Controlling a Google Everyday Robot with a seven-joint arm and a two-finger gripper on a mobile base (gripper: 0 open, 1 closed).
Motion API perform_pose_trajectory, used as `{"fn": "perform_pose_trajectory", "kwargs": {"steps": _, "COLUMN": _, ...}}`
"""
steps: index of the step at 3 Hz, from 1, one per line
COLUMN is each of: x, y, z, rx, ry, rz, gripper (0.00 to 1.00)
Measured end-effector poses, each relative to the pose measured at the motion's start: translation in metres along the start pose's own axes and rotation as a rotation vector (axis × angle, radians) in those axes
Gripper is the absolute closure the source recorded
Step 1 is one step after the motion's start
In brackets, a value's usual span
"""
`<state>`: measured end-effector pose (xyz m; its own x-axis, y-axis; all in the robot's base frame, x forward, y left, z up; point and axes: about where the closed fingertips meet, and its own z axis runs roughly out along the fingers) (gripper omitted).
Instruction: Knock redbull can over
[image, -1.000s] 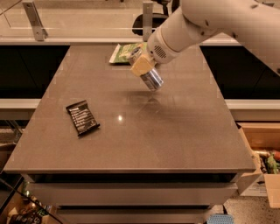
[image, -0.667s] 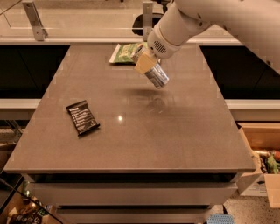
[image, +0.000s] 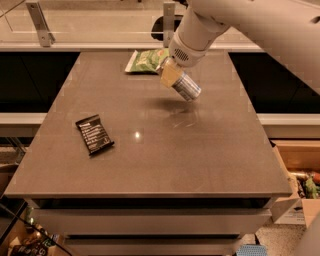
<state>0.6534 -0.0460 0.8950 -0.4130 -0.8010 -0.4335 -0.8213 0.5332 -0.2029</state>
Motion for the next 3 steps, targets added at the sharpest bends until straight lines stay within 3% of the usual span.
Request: {"fn": "perform_pose_trajectory", "kwargs": {"steps": 3, "x": 0.029, "y": 0.011, "z": 0.022, "rx": 0.038, "ry": 0.229, "rz": -0.042, "gripper": 1.00}}
